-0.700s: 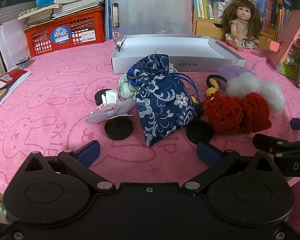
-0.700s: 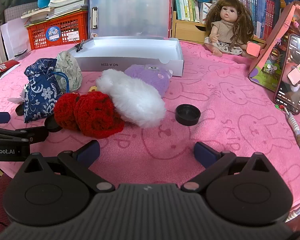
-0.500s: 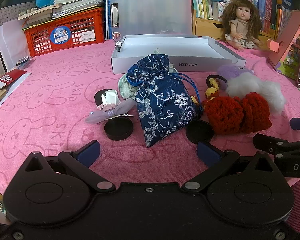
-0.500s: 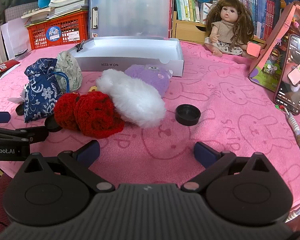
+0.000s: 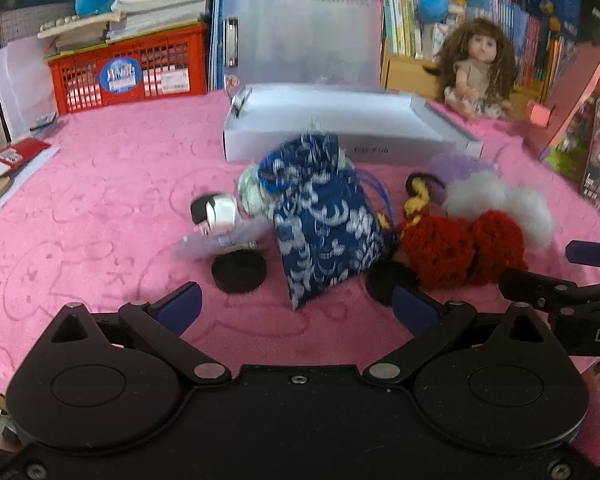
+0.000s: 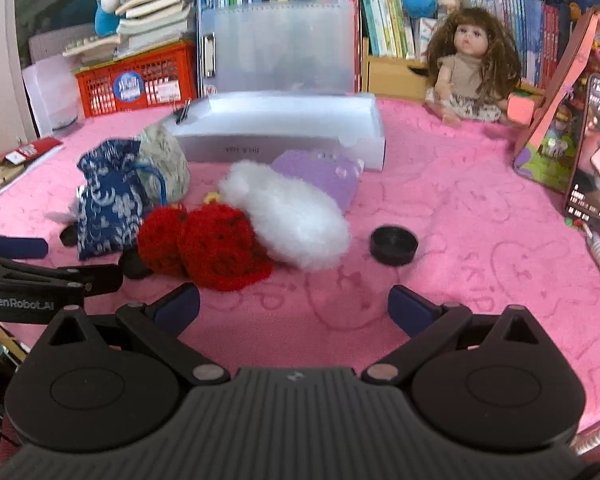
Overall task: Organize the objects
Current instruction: 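Move the left tool toward the blue pouch while the right tool approaches the white pompom, then grasp the blue floral pouch with the left tool while the right tool grasps the white pompom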
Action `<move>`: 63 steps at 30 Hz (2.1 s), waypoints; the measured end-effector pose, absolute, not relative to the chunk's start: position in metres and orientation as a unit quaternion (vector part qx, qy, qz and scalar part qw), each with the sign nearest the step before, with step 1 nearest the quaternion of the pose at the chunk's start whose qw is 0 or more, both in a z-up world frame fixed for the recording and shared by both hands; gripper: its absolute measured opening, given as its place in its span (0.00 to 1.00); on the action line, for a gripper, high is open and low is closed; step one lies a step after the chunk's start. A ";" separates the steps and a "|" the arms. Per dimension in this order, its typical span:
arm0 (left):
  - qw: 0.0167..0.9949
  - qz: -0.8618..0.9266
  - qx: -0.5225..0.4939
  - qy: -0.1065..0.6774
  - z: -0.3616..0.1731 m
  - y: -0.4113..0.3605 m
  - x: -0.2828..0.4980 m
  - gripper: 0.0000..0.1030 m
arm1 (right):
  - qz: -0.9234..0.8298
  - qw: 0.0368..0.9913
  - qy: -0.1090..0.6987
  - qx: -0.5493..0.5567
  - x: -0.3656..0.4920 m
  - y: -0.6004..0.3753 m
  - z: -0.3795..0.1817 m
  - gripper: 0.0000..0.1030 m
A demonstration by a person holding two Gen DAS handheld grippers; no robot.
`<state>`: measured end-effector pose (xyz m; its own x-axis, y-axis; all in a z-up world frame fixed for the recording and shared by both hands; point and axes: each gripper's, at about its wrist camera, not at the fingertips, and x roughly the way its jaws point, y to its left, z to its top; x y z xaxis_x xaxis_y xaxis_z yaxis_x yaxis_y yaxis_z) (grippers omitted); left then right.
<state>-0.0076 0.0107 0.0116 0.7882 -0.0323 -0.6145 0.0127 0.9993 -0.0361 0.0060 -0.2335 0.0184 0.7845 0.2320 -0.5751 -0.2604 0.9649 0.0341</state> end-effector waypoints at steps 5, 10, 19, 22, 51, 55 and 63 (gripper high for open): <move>0.954 -0.025 -0.028 0.298 0.029 0.017 -0.012 0.85 | 0.133 0.950 0.281 -0.015 0.008 -0.238 0.030 1.00; 0.958 -0.033 -0.044 0.281 0.043 0.027 -0.009 0.69 | 0.143 0.957 0.254 -0.007 0.007 -0.242 0.042 0.99; 0.953 -0.050 -0.069 0.291 0.045 0.031 0.008 0.52 | 0.134 0.959 0.251 -0.008 0.022 -0.247 0.052 0.85; 0.951 -0.056 -0.064 0.296 0.041 0.026 0.014 0.47 | 0.140 0.955 0.261 -0.009 0.028 -0.245 0.050 0.77; 0.947 -0.050 -0.081 0.307 0.021 0.017 0.045 0.38 | 0.186 0.929 0.316 0.054 0.066 -0.244 0.028 0.80; 0.950 -0.051 -0.080 0.298 0.027 0.018 0.041 0.35 | 0.201 0.927 0.311 0.060 0.060 -0.242 0.032 0.60; 0.957 -0.060 -0.088 0.268 0.045 0.022 0.033 0.34 | 0.196 0.936 0.290 0.043 0.050 -0.238 0.043 0.58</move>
